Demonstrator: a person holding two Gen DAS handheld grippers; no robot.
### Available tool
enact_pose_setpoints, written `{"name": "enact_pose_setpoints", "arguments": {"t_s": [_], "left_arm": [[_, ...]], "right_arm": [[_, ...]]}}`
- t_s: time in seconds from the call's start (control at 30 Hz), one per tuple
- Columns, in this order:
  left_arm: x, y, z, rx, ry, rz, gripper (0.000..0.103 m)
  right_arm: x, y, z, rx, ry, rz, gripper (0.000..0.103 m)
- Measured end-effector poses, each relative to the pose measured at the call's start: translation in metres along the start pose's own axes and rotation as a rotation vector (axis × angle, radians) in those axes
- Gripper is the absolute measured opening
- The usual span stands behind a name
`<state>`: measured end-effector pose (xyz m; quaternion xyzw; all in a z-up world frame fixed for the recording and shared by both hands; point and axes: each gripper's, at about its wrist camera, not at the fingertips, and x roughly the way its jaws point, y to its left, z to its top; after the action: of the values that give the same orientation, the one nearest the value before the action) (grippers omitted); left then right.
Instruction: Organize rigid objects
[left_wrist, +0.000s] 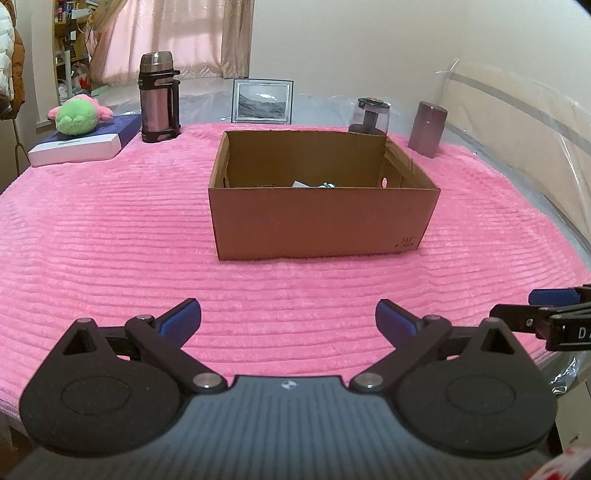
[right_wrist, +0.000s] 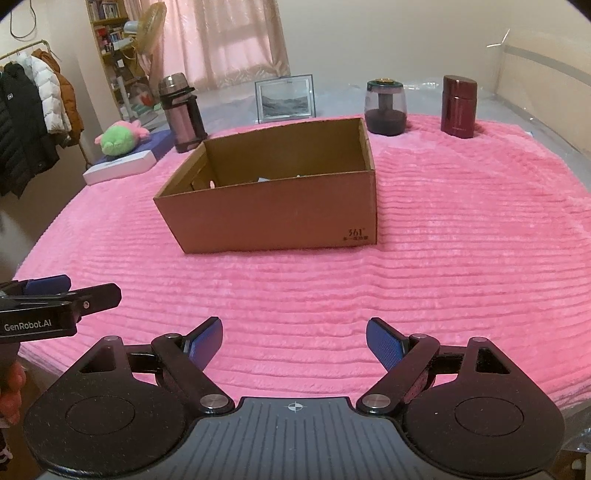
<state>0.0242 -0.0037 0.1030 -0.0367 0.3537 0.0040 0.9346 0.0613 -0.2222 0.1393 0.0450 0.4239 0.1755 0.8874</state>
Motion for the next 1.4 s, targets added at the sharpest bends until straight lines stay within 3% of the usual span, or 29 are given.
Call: {"name": "enact_pose_setpoints", "arguments": {"t_s": [1.4], "left_arm": [[0.0087,-0.0022,-0.005,-0.001,0.022,0.019,0.1]], "right_arm": [[0.0079,0.0002,-0.0005,0.012,0.016,-0.002,0.082]]}}
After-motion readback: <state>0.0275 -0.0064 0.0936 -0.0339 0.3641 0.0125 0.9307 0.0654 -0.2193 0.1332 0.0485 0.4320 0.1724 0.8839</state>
